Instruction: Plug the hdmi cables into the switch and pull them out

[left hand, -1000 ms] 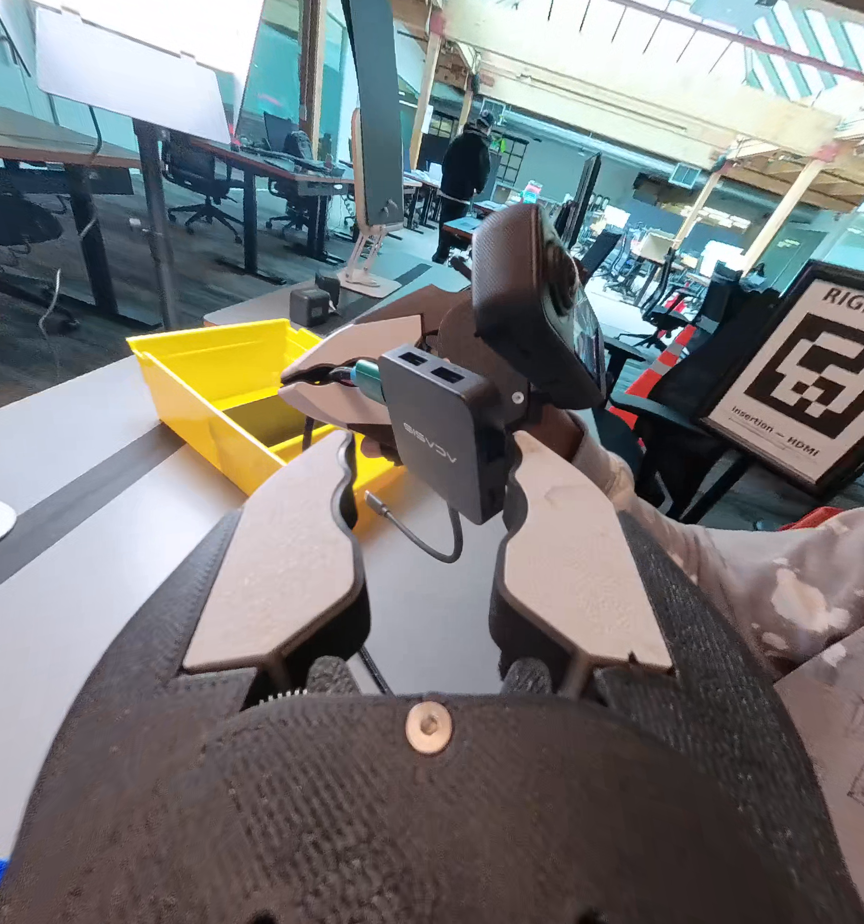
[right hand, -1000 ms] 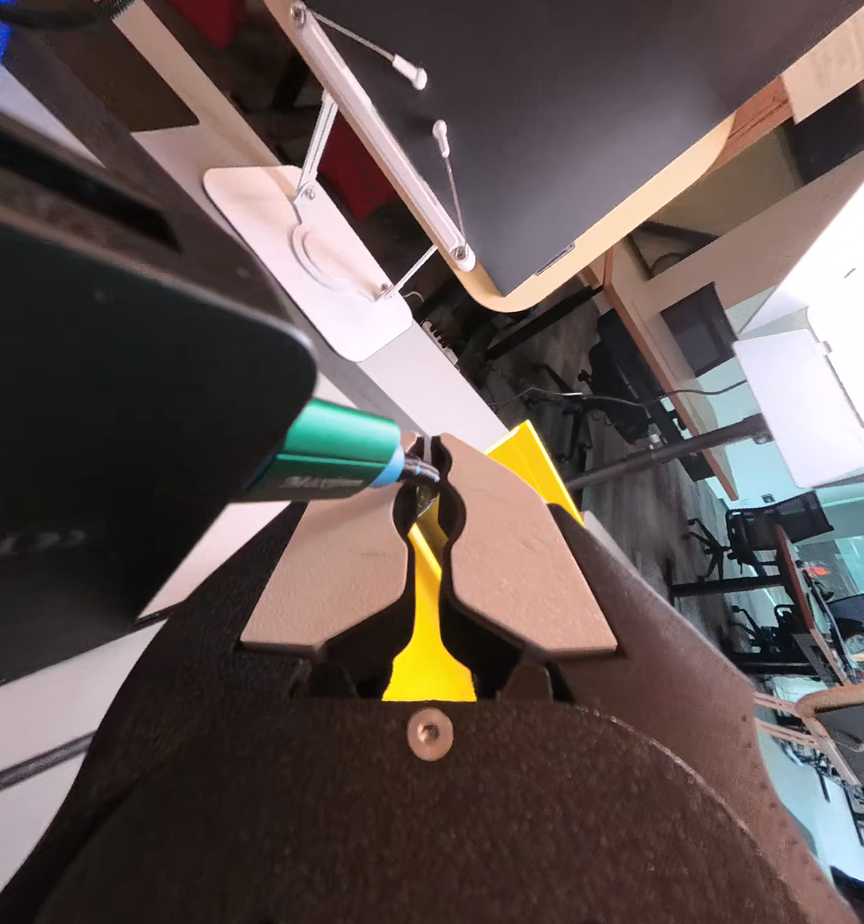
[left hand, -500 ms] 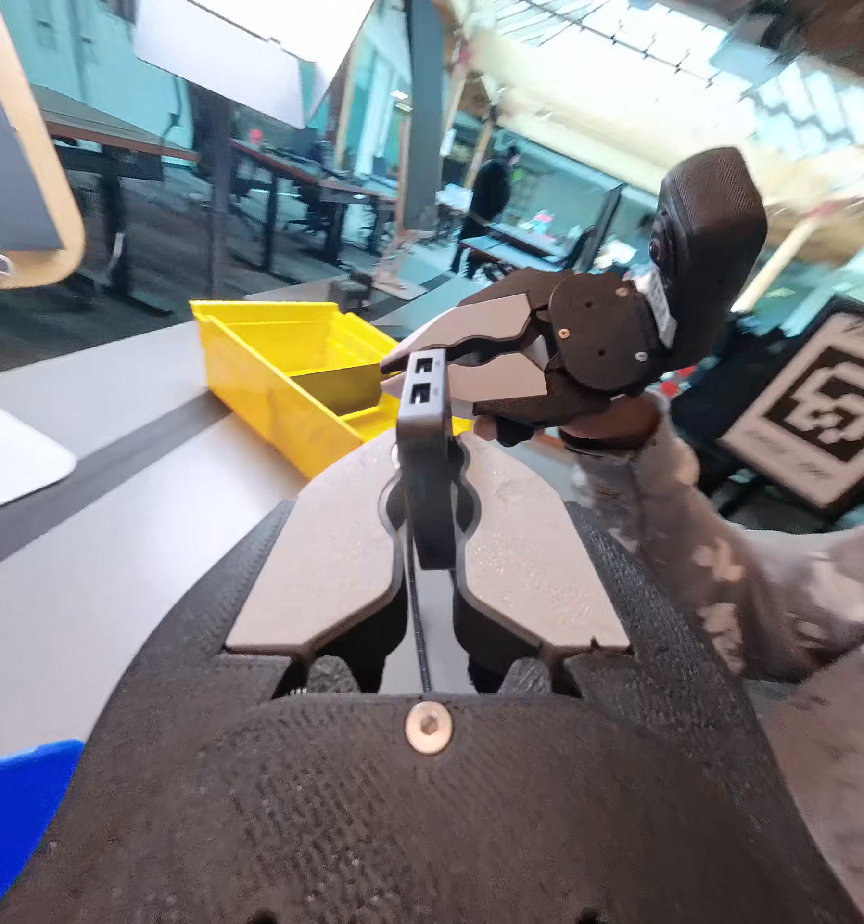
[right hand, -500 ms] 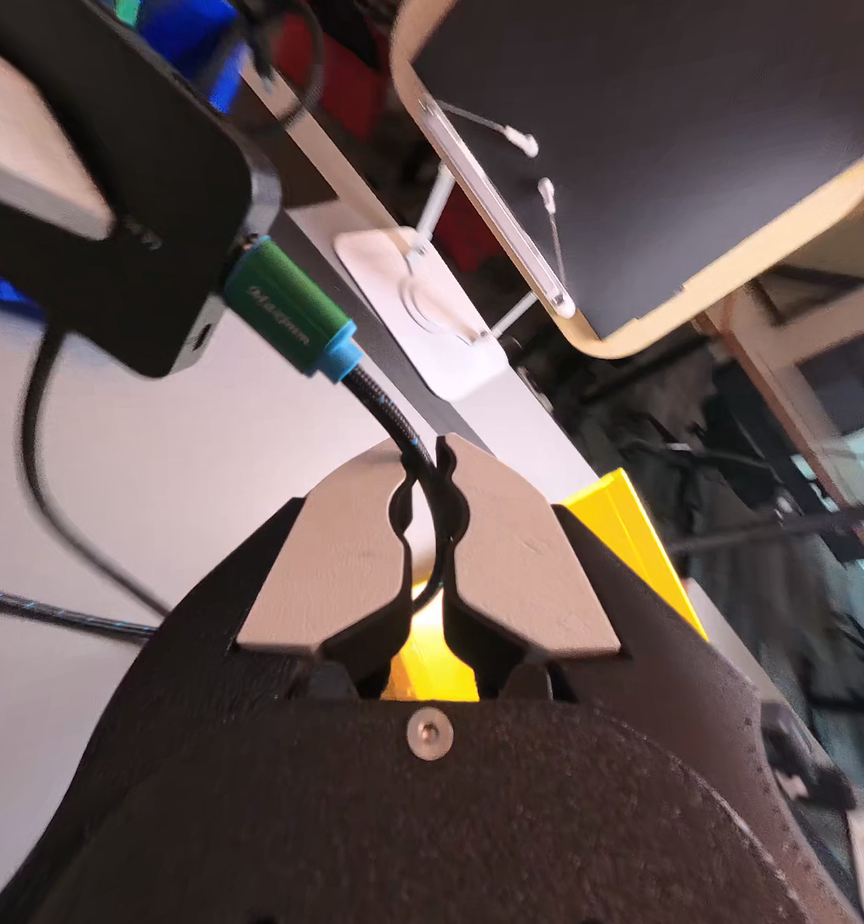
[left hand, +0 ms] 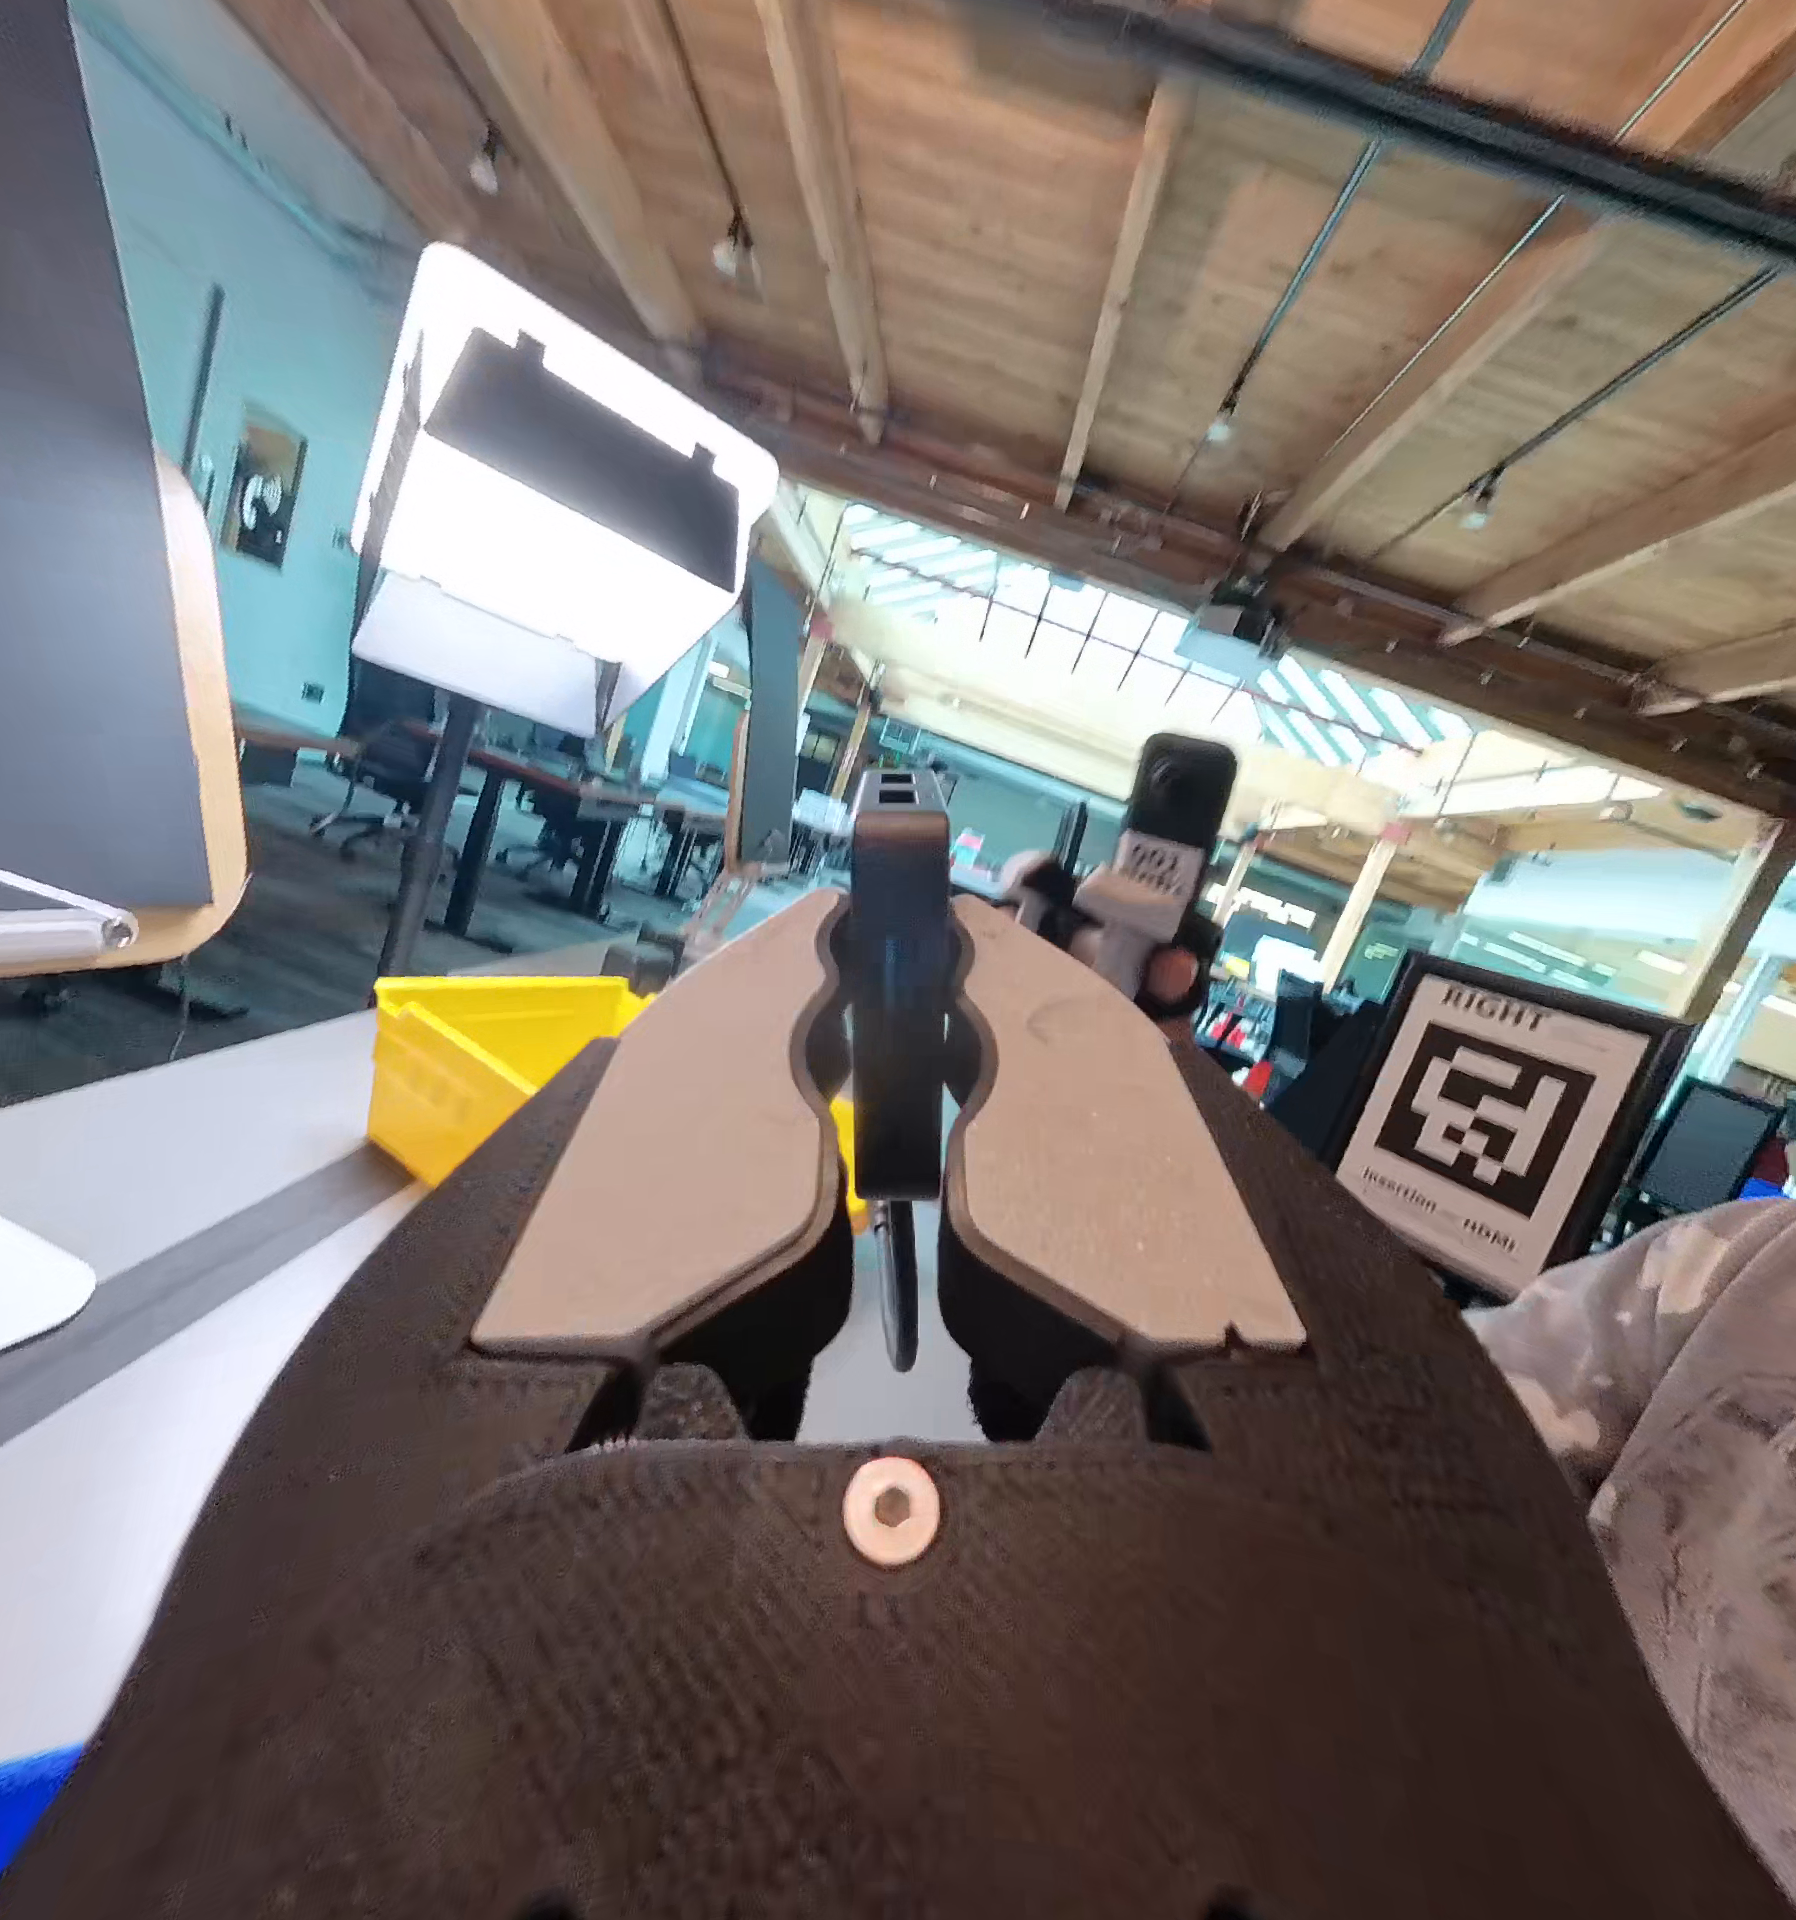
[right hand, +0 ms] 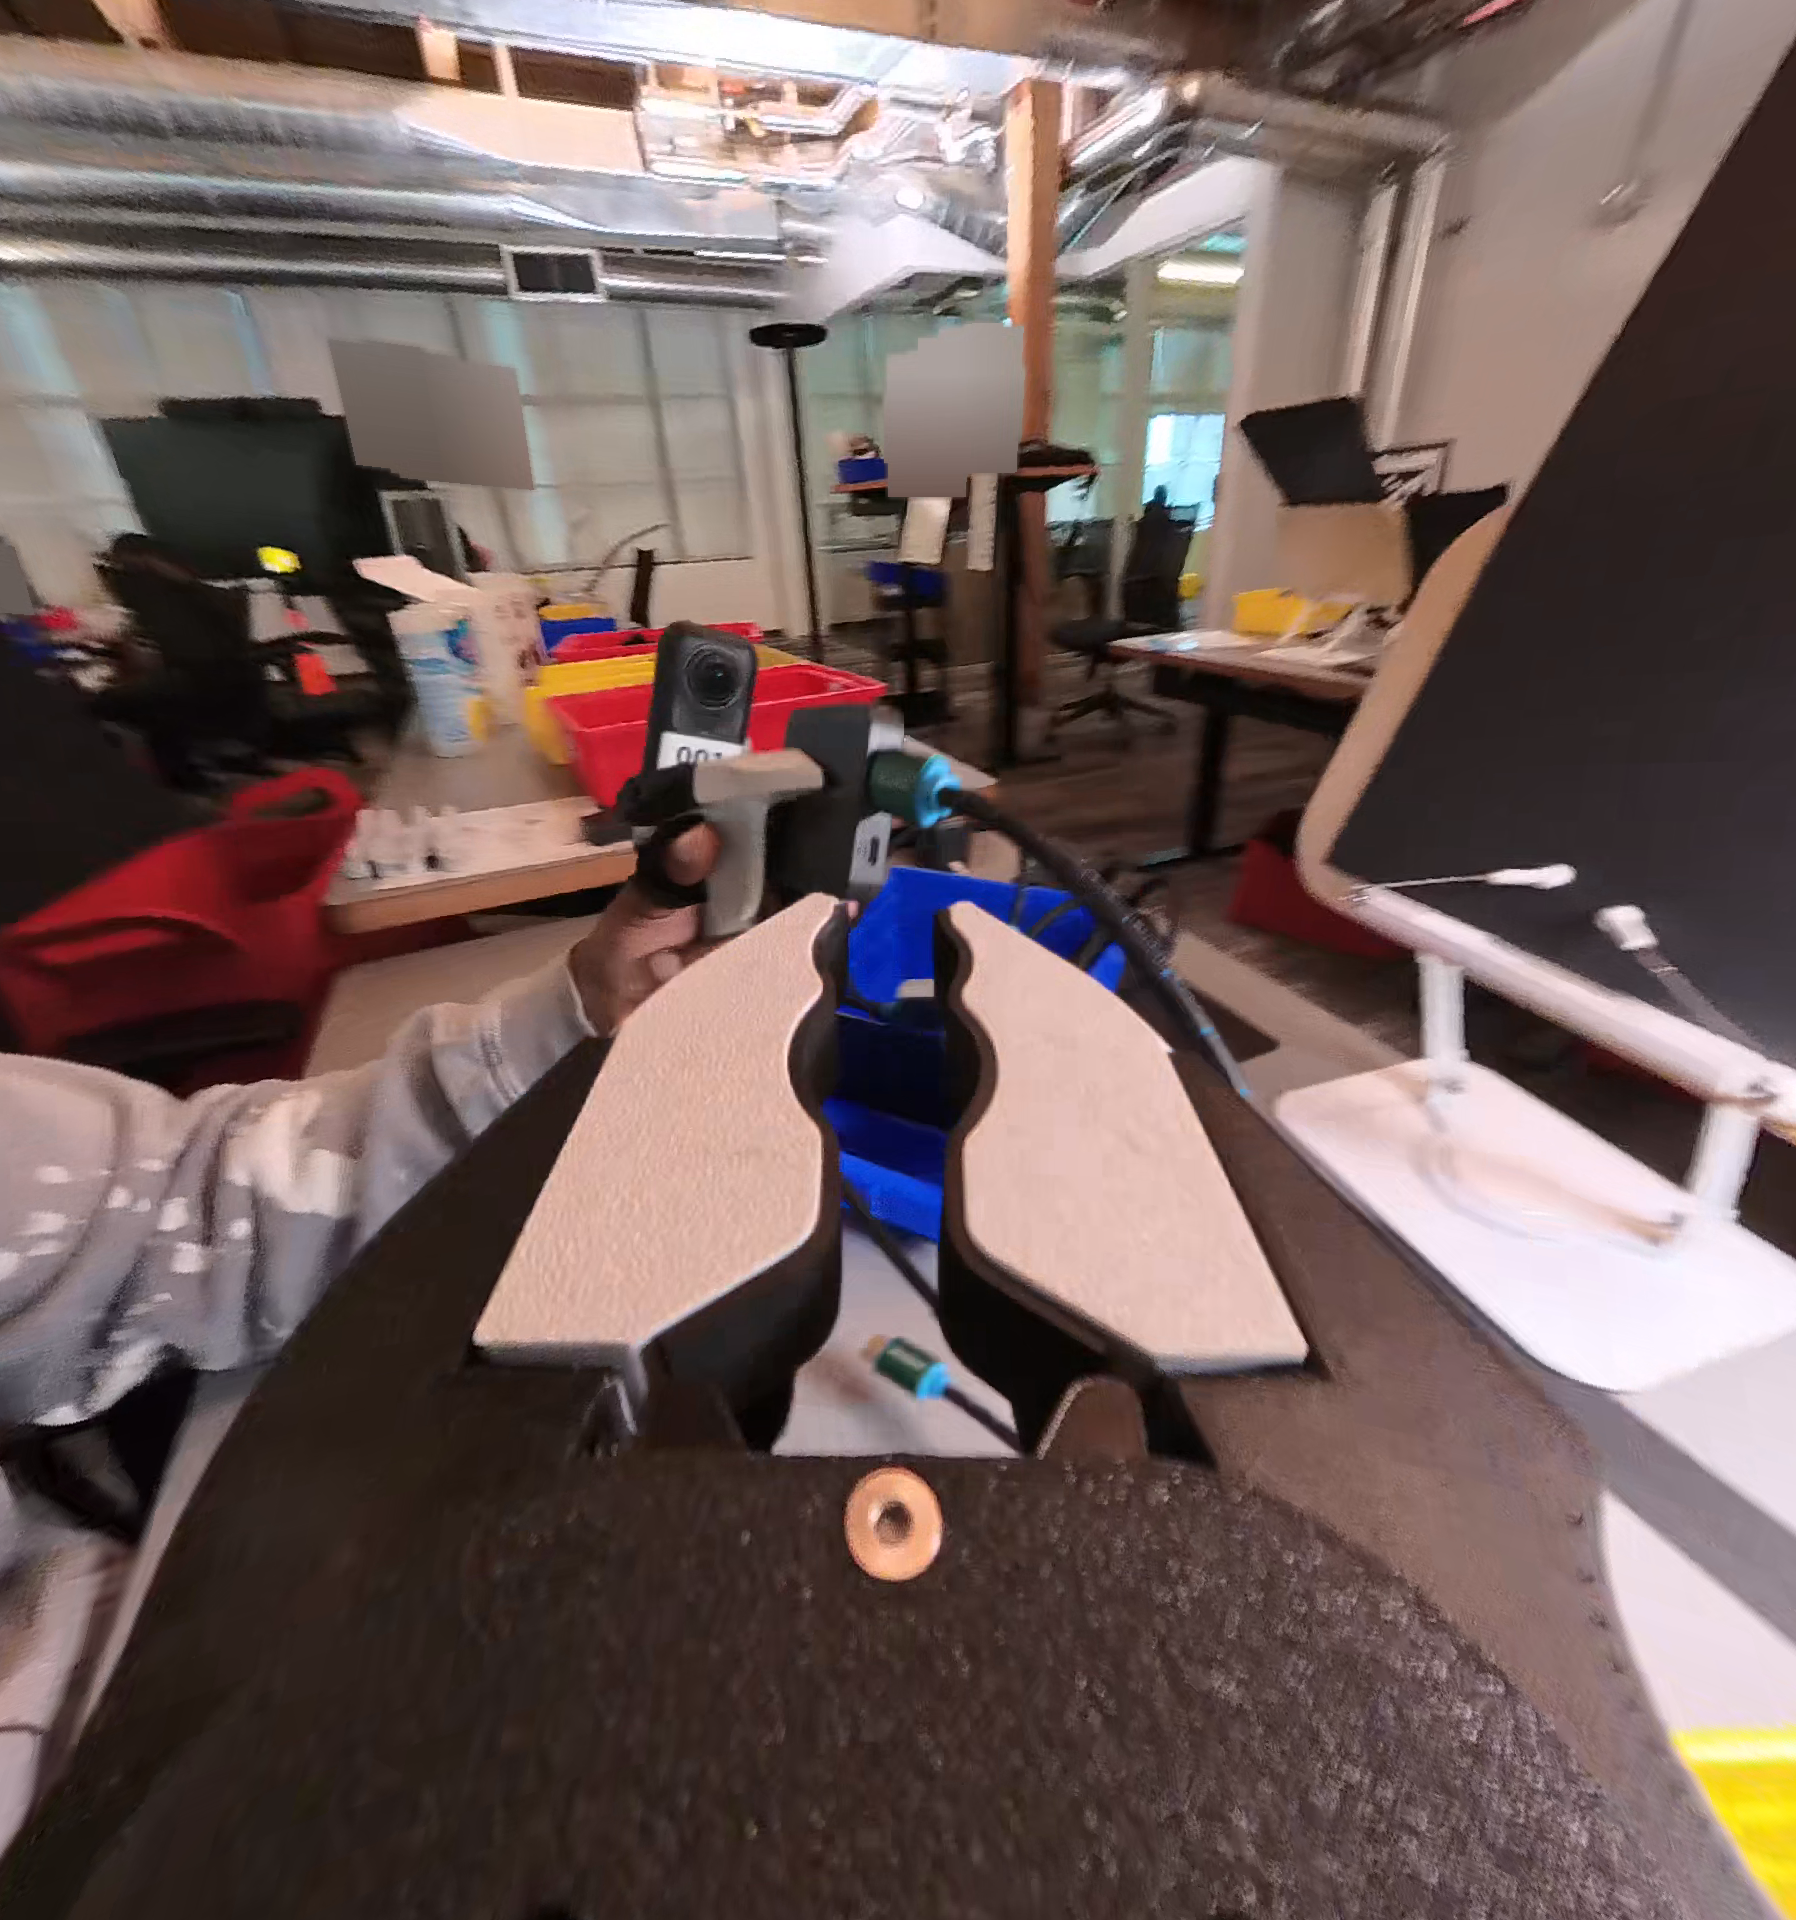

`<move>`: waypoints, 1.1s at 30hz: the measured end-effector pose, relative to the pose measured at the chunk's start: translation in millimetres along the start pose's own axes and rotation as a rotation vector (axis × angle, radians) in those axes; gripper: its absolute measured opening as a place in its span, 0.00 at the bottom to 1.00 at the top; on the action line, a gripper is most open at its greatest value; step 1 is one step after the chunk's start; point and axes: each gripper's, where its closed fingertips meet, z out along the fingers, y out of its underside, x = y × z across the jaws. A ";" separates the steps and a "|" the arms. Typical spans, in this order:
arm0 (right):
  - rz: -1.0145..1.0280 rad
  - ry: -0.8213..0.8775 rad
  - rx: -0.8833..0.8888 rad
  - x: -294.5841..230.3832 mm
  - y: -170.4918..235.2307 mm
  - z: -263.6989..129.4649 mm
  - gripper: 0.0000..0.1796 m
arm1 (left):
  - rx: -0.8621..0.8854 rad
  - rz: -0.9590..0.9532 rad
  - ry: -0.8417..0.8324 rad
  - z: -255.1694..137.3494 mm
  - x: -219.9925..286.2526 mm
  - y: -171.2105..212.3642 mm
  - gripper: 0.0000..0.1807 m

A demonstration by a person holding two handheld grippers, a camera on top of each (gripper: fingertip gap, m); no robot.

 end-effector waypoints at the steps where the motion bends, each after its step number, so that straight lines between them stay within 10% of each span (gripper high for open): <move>1: 0.028 -0.023 -0.002 -4.4 5.7 11.3 0.09 | 0.032 -0.001 0.010 0.7 3.6 -3.7 0.08; 14: 0.143 -0.068 0.224 -20.9 -9.0 34.7 0.08 | 0.004 -0.014 0.186 32.7 49.9 22.2 0.08; 33: 0.052 -0.261 0.038 -39.2 10.3 28.3 0.06 | -0.308 0.159 0.131 35.7 60.6 47.6 0.08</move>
